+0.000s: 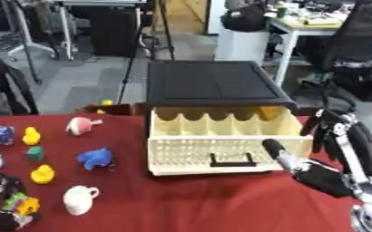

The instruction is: Pick up objects from table and place into drawer.

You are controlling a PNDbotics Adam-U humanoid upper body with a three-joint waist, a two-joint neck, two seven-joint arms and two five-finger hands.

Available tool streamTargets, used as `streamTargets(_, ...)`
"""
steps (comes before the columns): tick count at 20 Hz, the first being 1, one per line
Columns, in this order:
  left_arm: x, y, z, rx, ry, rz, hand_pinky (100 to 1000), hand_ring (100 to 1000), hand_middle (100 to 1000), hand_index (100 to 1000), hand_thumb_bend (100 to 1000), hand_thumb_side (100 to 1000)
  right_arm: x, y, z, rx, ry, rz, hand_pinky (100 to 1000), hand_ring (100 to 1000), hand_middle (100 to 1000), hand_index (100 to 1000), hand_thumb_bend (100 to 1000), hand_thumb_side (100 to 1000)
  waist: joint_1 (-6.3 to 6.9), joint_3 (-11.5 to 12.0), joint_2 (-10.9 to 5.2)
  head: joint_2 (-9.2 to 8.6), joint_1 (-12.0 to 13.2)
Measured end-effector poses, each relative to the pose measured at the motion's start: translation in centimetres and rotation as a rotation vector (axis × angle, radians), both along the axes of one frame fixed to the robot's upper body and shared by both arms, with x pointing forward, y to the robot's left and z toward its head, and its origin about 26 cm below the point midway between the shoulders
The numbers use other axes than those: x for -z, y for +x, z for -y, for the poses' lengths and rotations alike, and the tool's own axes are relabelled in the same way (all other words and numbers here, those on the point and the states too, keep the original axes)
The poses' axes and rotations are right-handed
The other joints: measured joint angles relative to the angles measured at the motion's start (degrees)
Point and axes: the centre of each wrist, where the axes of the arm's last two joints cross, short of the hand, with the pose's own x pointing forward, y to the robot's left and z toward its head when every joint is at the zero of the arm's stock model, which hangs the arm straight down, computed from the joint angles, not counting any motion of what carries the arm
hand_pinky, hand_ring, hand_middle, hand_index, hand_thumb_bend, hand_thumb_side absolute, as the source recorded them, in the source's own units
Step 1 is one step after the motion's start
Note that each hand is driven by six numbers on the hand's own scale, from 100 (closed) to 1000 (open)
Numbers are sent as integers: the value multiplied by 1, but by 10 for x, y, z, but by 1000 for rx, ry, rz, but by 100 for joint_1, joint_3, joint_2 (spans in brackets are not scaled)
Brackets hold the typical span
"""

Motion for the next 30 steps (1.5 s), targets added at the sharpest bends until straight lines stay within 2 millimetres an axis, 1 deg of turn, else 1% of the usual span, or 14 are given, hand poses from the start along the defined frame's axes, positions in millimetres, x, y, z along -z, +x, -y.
streamTargets(1,0,0,0,0,-1,1,155,273,323,610,539,322,0,0,0,0,0,0,103,292,428,743,606,710,0,0,0,0,0)
streamTargets(3,1,0,0,-2,-2,3,103,227,267,561,527,297,0,0,0,0,0,0,103,292,428,743,605,710,-1,-1,0,0,0)
streamTargets(7,0,1,0,-13,-4,29,100,148,155,473,480,261,0,0,0,0,0,0,103,292,428,743,605,710,-4,0,0,0,-1)
streamTargets(14,1,1,-3,-58,-22,80,100,134,142,459,446,251,0,0,0,1,1,0,103,292,428,743,605,709,-19,6,2,0,-2)
streamTargets(22,-9,1,-3,-74,-37,122,100,125,136,459,437,252,0,0,0,1,1,0,104,293,428,743,607,710,-21,12,2,1,-7)
streamTargets(23,-12,2,-2,-76,-39,130,100,123,136,461,406,288,0,0,0,1,1,0,105,293,428,743,607,712,-22,12,2,1,-7)
streamTargets(24,-14,2,-2,-77,-43,140,100,122,135,462,438,256,0,0,0,1,1,0,105,293,428,743,608,710,-23,12,1,1,-8)
streamTargets(28,-34,4,2,-79,-75,207,100,114,131,466,414,257,0,0,0,2,1,-1,105,293,428,743,610,710,-41,16,-3,1,-9)
streamTargets(30,-50,6,7,-70,-115,257,100,111,129,467,388,257,0,0,0,2,2,-1,105,293,428,743,611,711,-42,19,-5,2,-9)
